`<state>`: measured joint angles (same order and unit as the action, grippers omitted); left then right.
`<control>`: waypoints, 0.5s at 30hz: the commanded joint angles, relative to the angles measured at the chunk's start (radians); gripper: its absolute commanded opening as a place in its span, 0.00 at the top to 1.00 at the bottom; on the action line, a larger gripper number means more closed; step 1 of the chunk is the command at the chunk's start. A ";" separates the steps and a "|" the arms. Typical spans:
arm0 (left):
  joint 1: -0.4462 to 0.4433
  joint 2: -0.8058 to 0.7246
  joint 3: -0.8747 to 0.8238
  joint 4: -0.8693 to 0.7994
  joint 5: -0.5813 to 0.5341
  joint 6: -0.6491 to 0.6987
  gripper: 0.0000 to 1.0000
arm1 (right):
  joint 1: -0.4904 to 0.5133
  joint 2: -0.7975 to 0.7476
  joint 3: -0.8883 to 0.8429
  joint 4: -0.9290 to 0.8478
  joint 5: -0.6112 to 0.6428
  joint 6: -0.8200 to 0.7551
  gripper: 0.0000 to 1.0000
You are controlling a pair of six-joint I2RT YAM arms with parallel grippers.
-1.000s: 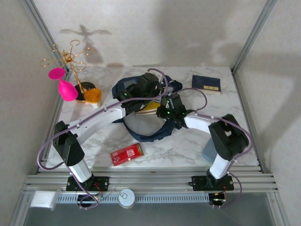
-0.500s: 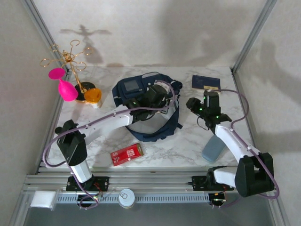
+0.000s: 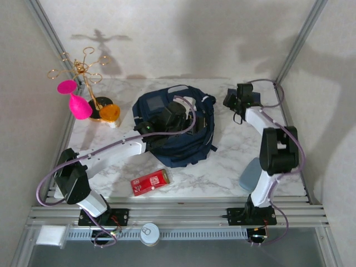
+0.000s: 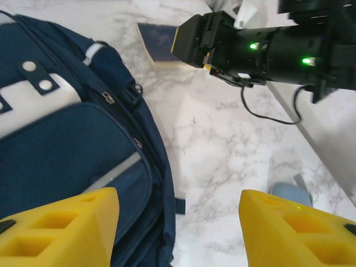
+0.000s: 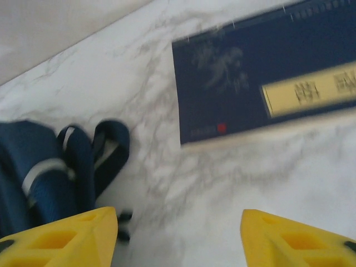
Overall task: Pack the student bag
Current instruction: Close the student bag at the center of the table.
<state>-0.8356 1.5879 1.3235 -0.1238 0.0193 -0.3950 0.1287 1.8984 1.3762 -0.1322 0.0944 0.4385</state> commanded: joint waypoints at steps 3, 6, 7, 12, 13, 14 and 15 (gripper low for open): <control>0.061 0.000 -0.063 0.073 -0.016 -0.055 0.41 | 0.017 0.229 0.306 -0.182 0.145 -0.147 0.36; 0.089 0.006 -0.088 0.117 -0.022 -0.074 0.41 | 0.030 0.355 0.465 -0.259 0.175 -0.176 0.32; 0.096 0.010 -0.094 0.127 -0.025 -0.080 0.41 | 0.031 0.405 0.532 -0.303 0.195 -0.173 0.32; 0.118 0.037 -0.104 0.145 -0.022 -0.081 0.41 | 0.037 0.565 0.737 -0.406 0.263 -0.184 0.31; 0.123 0.045 -0.104 0.144 -0.022 -0.081 0.41 | 0.036 0.586 0.760 -0.417 0.273 -0.182 0.30; 0.127 0.052 -0.104 0.142 -0.021 -0.083 0.41 | 0.038 0.602 0.778 -0.429 0.288 -0.177 0.30; 0.131 0.058 -0.107 0.144 -0.016 -0.088 0.41 | 0.038 0.614 0.788 -0.436 0.294 -0.176 0.30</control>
<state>-0.7185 1.6203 1.2289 -0.0135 0.0078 -0.4656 0.1646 2.4775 2.1056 -0.4744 0.3164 0.2760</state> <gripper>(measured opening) 0.588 0.697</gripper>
